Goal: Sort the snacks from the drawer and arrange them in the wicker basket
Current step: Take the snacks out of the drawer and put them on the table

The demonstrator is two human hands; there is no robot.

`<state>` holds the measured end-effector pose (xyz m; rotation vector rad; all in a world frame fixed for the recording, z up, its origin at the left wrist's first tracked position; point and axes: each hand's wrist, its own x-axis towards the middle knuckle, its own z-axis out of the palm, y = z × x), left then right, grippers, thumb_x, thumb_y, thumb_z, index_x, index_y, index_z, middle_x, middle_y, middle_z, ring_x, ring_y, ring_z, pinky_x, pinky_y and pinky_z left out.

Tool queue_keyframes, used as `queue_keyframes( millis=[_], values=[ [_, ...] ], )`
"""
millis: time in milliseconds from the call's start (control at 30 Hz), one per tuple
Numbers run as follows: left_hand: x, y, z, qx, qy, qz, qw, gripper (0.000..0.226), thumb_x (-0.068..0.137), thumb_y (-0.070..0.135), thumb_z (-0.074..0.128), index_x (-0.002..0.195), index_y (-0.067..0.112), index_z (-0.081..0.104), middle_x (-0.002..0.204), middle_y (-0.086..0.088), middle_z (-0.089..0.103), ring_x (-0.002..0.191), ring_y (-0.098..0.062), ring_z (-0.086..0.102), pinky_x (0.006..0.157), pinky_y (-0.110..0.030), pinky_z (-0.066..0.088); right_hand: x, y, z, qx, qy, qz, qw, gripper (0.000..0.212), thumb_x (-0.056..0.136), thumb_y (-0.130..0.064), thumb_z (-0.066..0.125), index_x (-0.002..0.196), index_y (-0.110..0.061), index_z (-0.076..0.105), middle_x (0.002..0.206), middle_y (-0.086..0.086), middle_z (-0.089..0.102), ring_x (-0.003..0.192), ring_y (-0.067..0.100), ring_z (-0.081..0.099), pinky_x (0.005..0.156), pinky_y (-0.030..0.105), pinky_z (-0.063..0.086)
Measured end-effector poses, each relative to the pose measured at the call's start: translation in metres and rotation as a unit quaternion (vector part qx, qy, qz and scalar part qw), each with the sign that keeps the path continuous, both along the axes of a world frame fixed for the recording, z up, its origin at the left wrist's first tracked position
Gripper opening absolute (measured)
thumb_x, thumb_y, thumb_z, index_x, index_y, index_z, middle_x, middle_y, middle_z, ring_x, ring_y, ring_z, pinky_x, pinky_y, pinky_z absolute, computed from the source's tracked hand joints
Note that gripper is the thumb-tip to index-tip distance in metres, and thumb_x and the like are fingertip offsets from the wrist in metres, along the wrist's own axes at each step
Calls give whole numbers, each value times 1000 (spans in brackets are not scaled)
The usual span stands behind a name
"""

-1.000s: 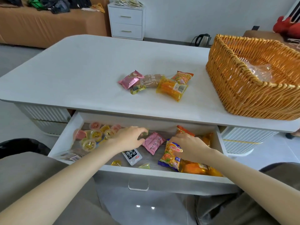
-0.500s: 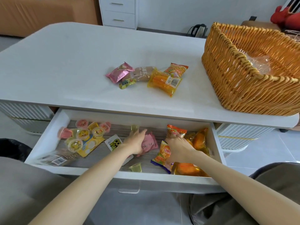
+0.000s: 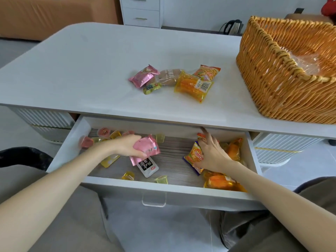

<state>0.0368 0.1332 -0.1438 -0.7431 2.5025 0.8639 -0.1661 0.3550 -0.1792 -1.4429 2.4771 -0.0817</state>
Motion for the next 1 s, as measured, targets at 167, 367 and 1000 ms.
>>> queue_keyframes(
  millis=[167,367,1000],
  values=[
    [14,-6,25,-5,69,4,998,38,76,40,77,80,17,47,78,6,50,63,-8,43,57,-22,33,4,5,-3,1,8,21,1000,84,76,-56,69,141,-18,33,156,3,12,133,33,36,96,39,48],
    [11,3,44,16,139,22,990,46,81,34,73,115,16,46,103,11,52,95,-11,52,72,-14,40,3,1,-4,116,-47,-11,992,98,73,-65,69,148,-23,22,143,11,40,135,33,25,114,48,19],
    [3,8,-38,-227,-123,-245,934,68,86,30,68,145,17,37,158,2,20,145,-20,19,115,-34,22,19,-4,39,-69,-66,99,991,64,67,-50,81,117,-28,48,119,-4,45,102,11,45,82,32,54]
  ],
)
